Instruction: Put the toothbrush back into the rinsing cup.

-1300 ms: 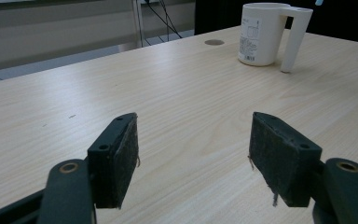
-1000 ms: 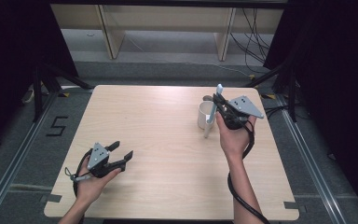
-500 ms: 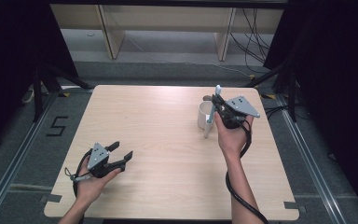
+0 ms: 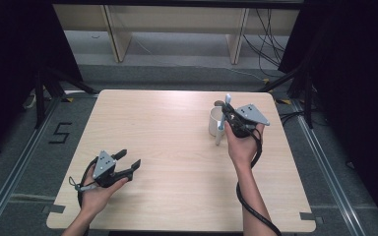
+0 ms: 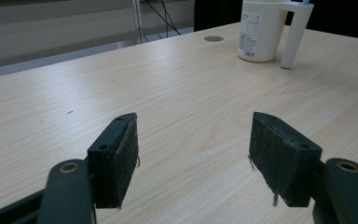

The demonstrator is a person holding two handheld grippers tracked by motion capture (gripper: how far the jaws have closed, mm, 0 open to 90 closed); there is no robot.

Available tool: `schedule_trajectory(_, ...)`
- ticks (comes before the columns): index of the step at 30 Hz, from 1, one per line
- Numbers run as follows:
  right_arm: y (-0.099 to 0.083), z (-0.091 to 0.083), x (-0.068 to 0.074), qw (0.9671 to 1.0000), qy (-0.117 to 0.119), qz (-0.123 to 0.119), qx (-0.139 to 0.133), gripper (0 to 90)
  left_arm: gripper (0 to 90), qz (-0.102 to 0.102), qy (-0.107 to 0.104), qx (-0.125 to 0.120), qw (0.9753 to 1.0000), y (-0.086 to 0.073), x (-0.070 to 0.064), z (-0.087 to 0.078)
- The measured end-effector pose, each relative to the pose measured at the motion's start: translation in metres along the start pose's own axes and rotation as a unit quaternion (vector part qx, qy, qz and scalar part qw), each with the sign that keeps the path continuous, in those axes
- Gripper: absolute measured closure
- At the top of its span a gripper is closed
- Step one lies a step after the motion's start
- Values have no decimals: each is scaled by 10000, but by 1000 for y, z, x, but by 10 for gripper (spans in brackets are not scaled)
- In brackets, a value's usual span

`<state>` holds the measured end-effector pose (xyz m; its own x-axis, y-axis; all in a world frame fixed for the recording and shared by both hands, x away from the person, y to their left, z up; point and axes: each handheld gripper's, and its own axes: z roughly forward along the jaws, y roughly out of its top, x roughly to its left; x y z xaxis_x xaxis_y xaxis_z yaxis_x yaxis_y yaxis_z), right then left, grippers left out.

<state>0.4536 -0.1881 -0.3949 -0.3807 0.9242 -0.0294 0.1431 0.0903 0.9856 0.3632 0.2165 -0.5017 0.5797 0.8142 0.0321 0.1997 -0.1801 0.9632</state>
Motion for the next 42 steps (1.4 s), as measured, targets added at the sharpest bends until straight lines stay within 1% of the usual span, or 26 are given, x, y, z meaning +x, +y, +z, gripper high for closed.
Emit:
schedule_trajectory(1, -2, 2, 1, 10000, 29, 60, 11, 835, 324, 2, -1, 1, 10000, 0, 0, 0)
schedule_trajectory(3, -4, 2, 1, 10000, 8, 20, 51, 835, 324, -1, 1, 2, 10000, 0, 0, 0)
schedule_trajectory(12, -19, 8, 2, 9996, 14, 117, 238, 834, 324, -9, -11, 5, 10000, -1, 0, 1)
schedule_trajectory(13, -21, 9, 2, 9995, 55, 164, 274, 833, 324, -11, -14, 6, 10000, -1, 0, 1)
schedule_trajectory(16, -25, 10, 0, 9996, -11, 66, 265, 833, 324, -8, -28, -71, 10000, -2, 0, 2)
schedule_trajectory(17, -26, 10, 0, 9994, 15, 112, 319, 833, 324, -4, -42, -60, 10000, -2, 0, 2)
schedule_trajectory(18, -27, 10, 1, 9994, -50, 117, 317, 833, 324, -16, -32, -75, 10000, -2, 0, 2)
schedule_trajectory(20, -29, 11, 0, 9994, 9, 85, 323, 832, 324, -15, -39, -2, 10000, -2, 0, 1)
schedule_trajectory(21, -30, 11, 0, 9992, -32, 134, 368, 832, 324, -3, -60, -59, 10000, -2, 0, 3)
schedule_trajectory(22, -31, 12, -1, 9993, 13, 94, 363, 831, 324, 0, -53, -53, 10000, -2, 0, 3)
schedule_trajectory(23, -32, 11, -1, 9991, -23, 107, 407, 830, 324, 5, -62, -66, 10000, -2, 0, 3)
schedule_trajectory(24, -33, 12, -2, 9994, -43, -10, 356, 830, 324, 19, -70, -69, 9999, -2, 0, 3)
schedule_trajectory(25, -35, 12, -1, 9990, -31, 118, 426, 829, 324, 18, -68, -66, 10000, -2, 0, 3)
schedule_trajectory(26, -36, 13, -2, 9991, -18, 39, 422, 827, 324, 20, -68, -65, 10000, -2, 0, 3)
schedule_trajectory(29, -40, 14, -1, 9986, -6, 117, 512, 793, 324, -5, -18, 25, 10000, -2, -1, 1)
schedule_trajectory(30, -40, 14, -1, 9985, 14, 89, 540, 777, 324, 12, -71, -65, 10000, -2, 0, 3)
schedule_trajectory(33, -43, 16, -1, 9983, -15, 79, 569, 641, 324, 4, -53, -51, 10000, -2, 0, 3)
schedule_trajectory(34, -44, 16, -2, 9985, -61, -60, 537, 608, 324, -1, -53, -53, 10000, -2, 0, 3)
schedule_trajectory(35, -44, 16, -1, 9979, -24, 67, 651, 568, 324, 5, -55, -55, 10000, -2, 0, 3)
schedule_trajectory(36, -46, 16, -1, 9978, -74, 83, 648, 542, 324, 4, -56, -58, 10000, -2, 0, 3)
schedule_trajectory(37, -47, 17, -1, 9975, -31, 122, 702, 523, 324, 5, -54, -56, 10000, -2, 0, 3)
schedule_trajectory(38, -48, 16, 0, 9972, -71, 140, 735, 510, 324, 7, -52, -52, 10000, -2, 0, 3)
schedule_trajectory(39, -49, 16, -2, 9972, -69, 55, 740, 498, 324, 11, -54, -52, 10000, -2, 0, 3)
schedule_trajectory(40, -49, 16, -2, 9969, -83, 95, 775, 486, 324, 19, -54, -52, 10000, -2, 1, 3)
schedule_trajectory(41, -51, 17, -3, 9969, -9, 19, 793, 483, 324, 10, -46, -40, 10000, -2, 0, 3)
schedule_trajectory(42, -52, 17, -3, 9968, -39, 77, 797, 479, 324, -21, -12, 29, 10000, -2, 0, 1)
